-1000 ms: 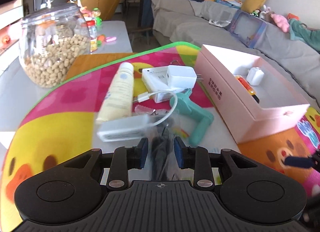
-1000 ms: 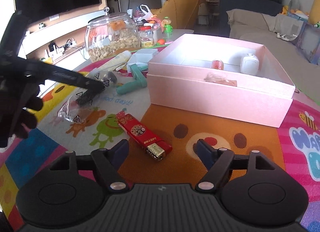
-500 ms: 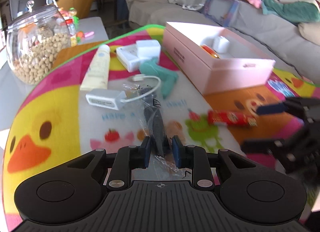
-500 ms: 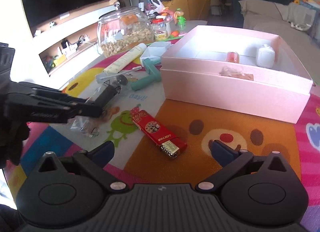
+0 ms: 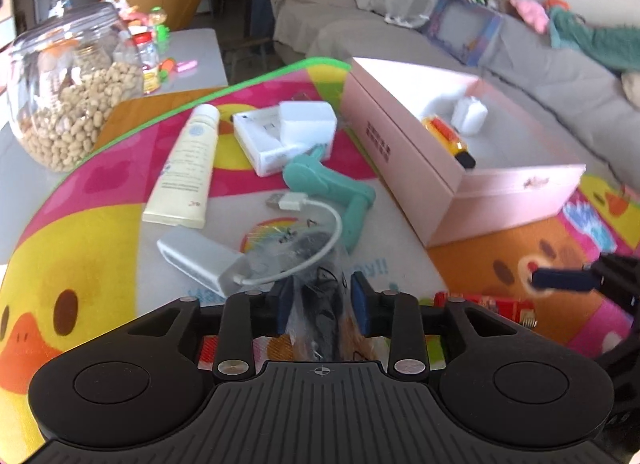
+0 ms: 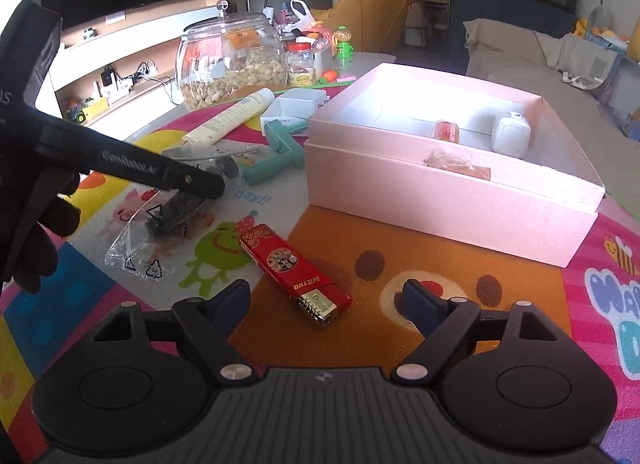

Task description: Organize rigid objects

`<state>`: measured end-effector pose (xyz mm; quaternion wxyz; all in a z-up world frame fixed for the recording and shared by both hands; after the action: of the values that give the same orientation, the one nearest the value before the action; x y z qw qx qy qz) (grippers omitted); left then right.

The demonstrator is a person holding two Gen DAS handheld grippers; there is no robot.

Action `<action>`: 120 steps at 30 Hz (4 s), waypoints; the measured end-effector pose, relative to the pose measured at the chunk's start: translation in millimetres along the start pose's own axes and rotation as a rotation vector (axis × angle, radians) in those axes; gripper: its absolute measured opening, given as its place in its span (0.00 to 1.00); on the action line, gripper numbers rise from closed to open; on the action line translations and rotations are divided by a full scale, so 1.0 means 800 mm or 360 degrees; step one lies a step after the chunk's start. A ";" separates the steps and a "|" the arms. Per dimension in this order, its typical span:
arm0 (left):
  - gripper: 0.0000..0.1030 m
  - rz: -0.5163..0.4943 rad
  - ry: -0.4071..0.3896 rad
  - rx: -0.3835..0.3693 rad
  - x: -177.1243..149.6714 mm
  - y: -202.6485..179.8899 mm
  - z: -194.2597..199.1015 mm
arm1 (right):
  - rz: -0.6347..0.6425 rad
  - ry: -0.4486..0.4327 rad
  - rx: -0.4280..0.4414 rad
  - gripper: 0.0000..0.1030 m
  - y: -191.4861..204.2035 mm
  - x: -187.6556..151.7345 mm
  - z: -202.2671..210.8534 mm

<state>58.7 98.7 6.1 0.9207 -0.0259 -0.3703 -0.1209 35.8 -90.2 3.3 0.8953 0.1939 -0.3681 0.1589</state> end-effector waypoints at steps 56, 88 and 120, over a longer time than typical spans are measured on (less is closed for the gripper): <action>0.22 -0.0127 -0.0122 -0.0414 0.029 -0.098 0.123 | -0.0156 -0.0481 -0.0208 0.79 -0.042 0.009 0.176; 0.23 -0.0131 -0.0709 -0.0259 0.246 -0.060 0.083 | -0.0071 -0.0795 -0.0304 0.82 -0.058 0.215 0.128; 0.27 0.0371 -0.0096 0.0005 0.071 0.053 -0.052 | -0.0149 -0.0088 0.0032 0.82 -0.024 0.028 0.025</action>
<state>136.6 122.7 16.8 0.9170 -0.0711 -0.3923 -0.0117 47.2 -113.5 28.3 0.8893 0.2243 -0.3815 0.1152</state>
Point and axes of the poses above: each gripper's, at about its wrist camera, not at the fingertips, and z roughly against the way its jaws point, y to its left, x to its top, the point moved 2 cm from there along -z, roughly the way its jaws point, and after that the axes turned 12 degrees about -z, right-handed, at the moved point
